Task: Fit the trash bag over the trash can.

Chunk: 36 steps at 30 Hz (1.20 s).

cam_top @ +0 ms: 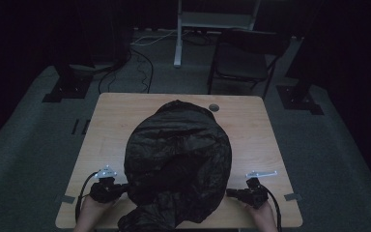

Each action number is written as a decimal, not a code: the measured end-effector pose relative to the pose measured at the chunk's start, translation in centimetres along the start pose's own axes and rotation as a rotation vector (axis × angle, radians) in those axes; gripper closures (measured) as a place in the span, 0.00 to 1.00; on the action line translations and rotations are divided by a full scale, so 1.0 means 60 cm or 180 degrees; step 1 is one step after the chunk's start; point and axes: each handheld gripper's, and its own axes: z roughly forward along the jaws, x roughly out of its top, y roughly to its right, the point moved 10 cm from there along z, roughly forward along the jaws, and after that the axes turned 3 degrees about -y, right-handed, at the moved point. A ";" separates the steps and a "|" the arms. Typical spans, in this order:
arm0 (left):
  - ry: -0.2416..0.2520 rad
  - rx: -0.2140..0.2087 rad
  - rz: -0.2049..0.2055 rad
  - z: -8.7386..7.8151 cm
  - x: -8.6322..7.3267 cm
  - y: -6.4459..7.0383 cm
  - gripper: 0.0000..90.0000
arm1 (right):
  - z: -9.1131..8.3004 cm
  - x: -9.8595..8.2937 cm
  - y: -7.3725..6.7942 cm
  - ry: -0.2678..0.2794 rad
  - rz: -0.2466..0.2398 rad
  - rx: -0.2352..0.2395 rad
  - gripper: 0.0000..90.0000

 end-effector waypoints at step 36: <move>0.1222 -0.0704 -0.0028 -0.175 0.176 0.065 0.34 | -0.099 0.445 -0.135 0.0535 -0.0579 0.0707 0.34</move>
